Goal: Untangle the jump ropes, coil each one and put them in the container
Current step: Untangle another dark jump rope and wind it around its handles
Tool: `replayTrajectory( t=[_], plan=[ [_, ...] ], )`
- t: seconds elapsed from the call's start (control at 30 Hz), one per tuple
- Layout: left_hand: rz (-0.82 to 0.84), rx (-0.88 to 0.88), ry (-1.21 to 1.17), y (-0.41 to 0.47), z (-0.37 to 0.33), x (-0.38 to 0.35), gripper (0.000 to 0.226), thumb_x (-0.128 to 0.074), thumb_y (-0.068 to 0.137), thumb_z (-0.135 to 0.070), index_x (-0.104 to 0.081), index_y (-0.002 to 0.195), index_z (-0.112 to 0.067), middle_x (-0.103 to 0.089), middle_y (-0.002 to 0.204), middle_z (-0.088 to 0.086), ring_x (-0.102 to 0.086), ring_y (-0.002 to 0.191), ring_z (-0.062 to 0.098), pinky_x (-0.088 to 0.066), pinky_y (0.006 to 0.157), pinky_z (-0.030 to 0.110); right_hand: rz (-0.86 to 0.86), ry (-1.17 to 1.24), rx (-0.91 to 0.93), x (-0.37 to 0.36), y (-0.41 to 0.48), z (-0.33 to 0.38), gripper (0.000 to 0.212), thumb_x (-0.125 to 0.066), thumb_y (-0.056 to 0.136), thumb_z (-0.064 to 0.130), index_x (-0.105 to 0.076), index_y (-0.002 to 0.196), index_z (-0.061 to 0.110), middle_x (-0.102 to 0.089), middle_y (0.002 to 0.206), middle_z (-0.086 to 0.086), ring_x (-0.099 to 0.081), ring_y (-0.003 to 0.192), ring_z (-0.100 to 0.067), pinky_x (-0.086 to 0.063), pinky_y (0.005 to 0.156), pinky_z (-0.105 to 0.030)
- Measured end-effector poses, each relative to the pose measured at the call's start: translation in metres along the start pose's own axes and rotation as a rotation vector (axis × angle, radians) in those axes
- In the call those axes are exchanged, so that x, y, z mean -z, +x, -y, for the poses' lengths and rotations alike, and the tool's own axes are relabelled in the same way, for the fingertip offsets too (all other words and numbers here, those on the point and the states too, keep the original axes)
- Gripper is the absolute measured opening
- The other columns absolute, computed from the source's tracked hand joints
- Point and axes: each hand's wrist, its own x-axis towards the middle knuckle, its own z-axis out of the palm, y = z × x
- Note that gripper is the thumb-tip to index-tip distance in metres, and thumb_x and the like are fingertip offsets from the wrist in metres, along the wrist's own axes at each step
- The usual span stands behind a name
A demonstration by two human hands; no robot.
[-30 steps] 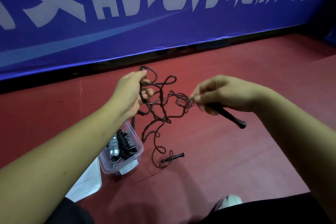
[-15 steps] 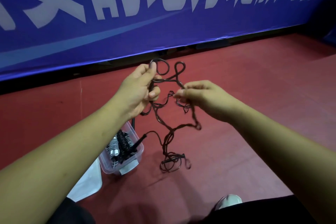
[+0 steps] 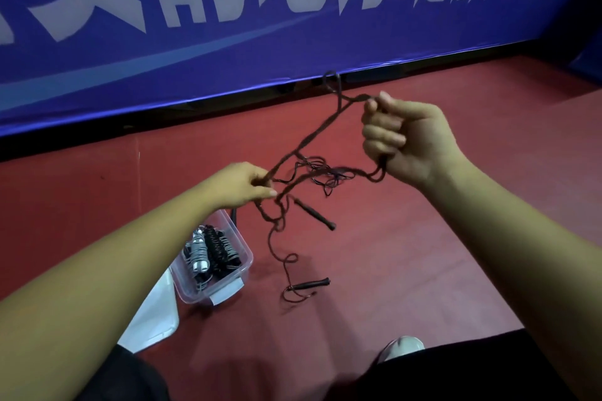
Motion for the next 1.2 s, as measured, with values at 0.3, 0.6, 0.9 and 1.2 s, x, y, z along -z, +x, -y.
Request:
replayTrajectory(
  t=[0.3,0.6,0.9,1.2],
  plan=[
    [-0.451,0.377,-0.935,0.009,0.021,0.003,0.031,-0.041,0.104,-0.013,-0.054,0.076,-0.015,-0.04,0.055,0.001,-0.056,0.045,0.011,-0.047,0.049,0.022,0.213,-0.726,-0.572,0.026,-0.015,0.011,0.055,-0.077,0.081,0.024,-0.051,0.114,-0.011,-0.044,0.064,-0.009,-0.03,0.035,-0.007,-0.025,0.036,-0.013],
    [-0.309,0.285,-0.124,0.015,0.022,-0.001,0.011,-0.056,0.094,-0.017,-0.062,0.086,-0.011,-0.066,0.083,0.011,-0.063,0.077,0.025,-0.046,0.07,0.029,-0.016,-0.593,-0.444,0.028,-0.011,-0.002,0.024,-0.047,0.097,0.013,-0.042,0.073,0.016,-0.022,0.048,0.008,-0.019,0.033,-0.002,-0.016,0.031,-0.013],
    [-0.459,0.188,-0.329,0.019,0.006,-0.003,0.023,-0.055,0.097,-0.029,-0.064,0.081,-0.017,-0.059,0.078,0.004,-0.05,0.066,0.017,-0.037,0.066,0.029,-0.042,-0.46,-0.507,0.015,-0.006,-0.004,0.025,-0.043,0.099,0.022,-0.055,0.082,0.008,-0.026,0.045,0.007,-0.021,0.03,-0.003,-0.012,0.031,-0.014],
    [-0.004,-0.179,-0.526,-0.015,-0.062,0.007,0.023,-0.043,0.105,-0.013,-0.056,0.086,-0.006,-0.039,0.047,-0.006,-0.059,0.047,0.019,-0.047,0.056,0.024,-0.206,-1.481,-0.2,0.024,-0.005,-0.028,0.111,-0.088,0.071,0.035,-0.02,0.158,0.019,-0.037,0.156,-0.013,-0.041,0.14,-0.022,-0.037,0.114,-0.037]
  ],
)
